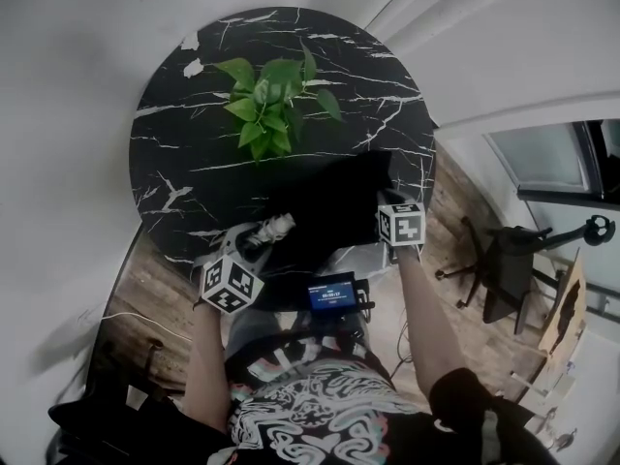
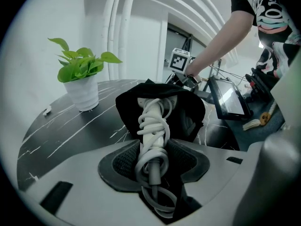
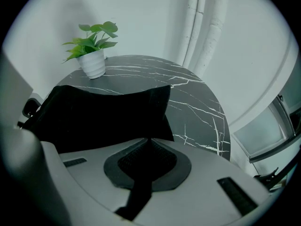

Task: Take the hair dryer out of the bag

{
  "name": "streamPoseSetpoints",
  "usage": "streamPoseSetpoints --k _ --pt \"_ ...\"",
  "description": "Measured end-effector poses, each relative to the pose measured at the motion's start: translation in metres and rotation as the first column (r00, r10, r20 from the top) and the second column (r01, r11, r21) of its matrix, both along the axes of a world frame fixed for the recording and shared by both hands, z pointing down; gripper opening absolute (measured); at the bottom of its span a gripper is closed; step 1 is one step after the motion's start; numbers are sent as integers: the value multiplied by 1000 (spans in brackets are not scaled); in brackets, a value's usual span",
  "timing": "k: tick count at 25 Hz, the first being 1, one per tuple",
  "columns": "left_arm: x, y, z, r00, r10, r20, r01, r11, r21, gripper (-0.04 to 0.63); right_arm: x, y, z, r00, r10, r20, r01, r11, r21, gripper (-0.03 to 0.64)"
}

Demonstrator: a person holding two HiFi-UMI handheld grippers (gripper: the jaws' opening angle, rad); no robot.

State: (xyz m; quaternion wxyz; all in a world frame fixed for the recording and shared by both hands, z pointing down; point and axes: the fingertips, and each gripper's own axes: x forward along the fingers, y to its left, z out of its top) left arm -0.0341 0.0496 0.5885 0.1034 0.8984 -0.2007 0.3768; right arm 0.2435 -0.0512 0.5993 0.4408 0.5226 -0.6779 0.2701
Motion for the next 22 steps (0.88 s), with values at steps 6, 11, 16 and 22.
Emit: streamPoseSetpoints --k 6,11,16,22 --pt "-7 1 -1 1000 -13 4 13 1000 4 190 0 0 -1 1000 13 -2 -13 1000 12 21" --pt "-13 2 0 1000 -21 6 21 1000 2 190 0 0 -1 1000 21 -4 -21 1000 13 21" --pt "-19 2 0 1000 -27 7 27 1000 -1 190 0 0 -1 1000 27 -14 -27 1000 12 21" --pt "-26 3 -1 999 -37 13 37 999 0 190 1 -1 -2 999 35 -16 -35 999 15 21"
